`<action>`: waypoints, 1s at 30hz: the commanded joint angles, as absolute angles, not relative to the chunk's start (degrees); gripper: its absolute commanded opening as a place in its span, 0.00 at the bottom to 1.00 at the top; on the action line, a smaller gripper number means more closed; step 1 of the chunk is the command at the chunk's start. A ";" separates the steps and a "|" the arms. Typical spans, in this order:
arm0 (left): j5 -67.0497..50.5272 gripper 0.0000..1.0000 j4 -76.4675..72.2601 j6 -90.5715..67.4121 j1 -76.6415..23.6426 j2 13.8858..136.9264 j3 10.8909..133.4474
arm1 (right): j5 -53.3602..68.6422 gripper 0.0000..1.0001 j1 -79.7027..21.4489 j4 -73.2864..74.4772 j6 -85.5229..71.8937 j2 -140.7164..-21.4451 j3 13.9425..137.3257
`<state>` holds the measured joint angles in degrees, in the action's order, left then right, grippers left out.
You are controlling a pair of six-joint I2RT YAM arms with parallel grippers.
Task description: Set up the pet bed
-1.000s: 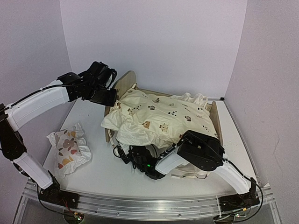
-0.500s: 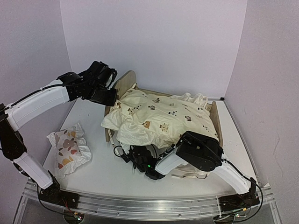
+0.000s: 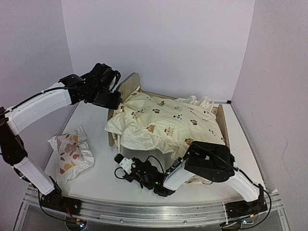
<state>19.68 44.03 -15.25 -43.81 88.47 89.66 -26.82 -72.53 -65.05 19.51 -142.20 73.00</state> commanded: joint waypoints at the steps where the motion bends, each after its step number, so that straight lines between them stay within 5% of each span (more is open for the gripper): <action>1: 18.44 0.00 33.01 -14.64 -44.53 85.95 91.79 | -23.23 0.00 -74.85 -63.51 21.03 -138.23 70.59; 14: 17.43 0.00 28.98 -16.88 -44.56 83.52 81.81 | -13.30 0.00 -78.16 -61.34 20.35 -128.84 63.32; 30: 16.44 0.00 20.19 -18.36 -44.56 79.67 69.12 | -14.92 0.00 -78.66 -60.12 17.89 -127.94 59.83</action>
<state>18.24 29.44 -18.46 -44.46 83.65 70.51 -16.99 -76.60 -60.26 18.99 -129.78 60.73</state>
